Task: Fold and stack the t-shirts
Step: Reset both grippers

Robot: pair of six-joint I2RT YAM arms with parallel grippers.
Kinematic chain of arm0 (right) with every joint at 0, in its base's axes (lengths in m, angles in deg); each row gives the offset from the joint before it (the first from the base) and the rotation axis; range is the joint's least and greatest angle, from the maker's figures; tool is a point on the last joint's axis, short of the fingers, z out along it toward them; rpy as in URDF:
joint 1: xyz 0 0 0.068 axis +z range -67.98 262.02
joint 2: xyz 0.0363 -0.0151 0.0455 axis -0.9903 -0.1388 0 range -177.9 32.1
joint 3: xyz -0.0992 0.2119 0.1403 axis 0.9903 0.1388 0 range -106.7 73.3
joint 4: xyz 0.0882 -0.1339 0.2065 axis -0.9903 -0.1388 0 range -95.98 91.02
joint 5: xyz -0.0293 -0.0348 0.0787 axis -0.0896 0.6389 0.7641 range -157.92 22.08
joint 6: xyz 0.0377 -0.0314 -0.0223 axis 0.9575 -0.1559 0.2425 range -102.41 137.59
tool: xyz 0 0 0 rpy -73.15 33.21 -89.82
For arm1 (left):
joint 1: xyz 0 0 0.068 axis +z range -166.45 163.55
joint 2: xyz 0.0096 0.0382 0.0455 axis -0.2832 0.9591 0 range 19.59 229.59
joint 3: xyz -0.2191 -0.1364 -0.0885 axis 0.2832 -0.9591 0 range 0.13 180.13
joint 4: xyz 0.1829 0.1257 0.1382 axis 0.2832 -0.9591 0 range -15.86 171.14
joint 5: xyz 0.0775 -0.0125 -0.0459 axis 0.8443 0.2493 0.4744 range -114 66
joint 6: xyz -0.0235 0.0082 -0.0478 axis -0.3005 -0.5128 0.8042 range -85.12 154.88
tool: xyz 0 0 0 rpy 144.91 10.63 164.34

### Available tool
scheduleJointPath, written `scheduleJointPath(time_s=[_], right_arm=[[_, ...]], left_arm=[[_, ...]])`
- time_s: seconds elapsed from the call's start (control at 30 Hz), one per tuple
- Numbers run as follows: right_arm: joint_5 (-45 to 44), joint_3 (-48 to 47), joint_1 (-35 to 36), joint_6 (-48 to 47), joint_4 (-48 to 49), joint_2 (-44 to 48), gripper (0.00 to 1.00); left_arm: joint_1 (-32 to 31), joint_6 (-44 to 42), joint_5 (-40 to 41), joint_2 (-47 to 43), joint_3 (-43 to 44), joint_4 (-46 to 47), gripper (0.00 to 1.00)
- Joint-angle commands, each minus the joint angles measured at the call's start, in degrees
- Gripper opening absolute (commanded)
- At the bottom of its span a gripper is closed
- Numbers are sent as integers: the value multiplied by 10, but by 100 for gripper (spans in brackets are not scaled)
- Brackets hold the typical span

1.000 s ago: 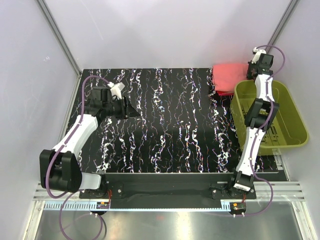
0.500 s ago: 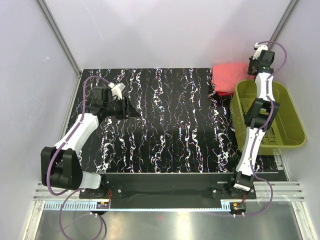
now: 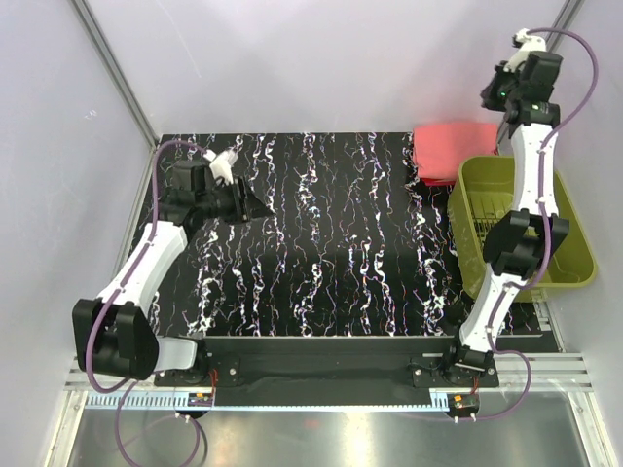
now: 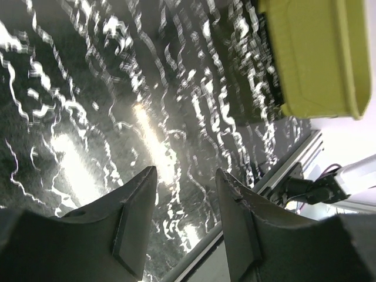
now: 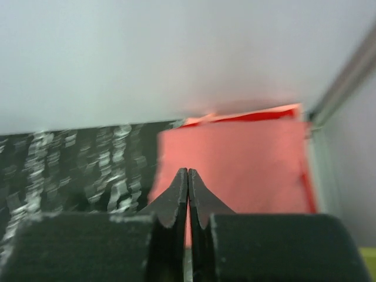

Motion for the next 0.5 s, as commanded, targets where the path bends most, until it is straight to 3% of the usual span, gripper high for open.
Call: scheduleJointPath(time_s=[0.0,0.1,0.2,0.37,0.4,0.47], right_arm=[[19,39,70,63,-83,88,7],[10,135,124,128,-89,197,37],[34,250,179,201,-89,305,99],[77,415,214,265,-89,454,100],[79,461,214,274,-89,472,100],[60,502,214,304,-95,522,100]], left_arm=[[0,9,-20,-47,71,39,51],[0,13,-27,-59,111,44,51],[1,13,-20,-77,131,45,56],[2,10,-39,-111,150,44,64],[2,10,-34,-124,151,37,79],[3,2,-27,-141,152,26,92]])
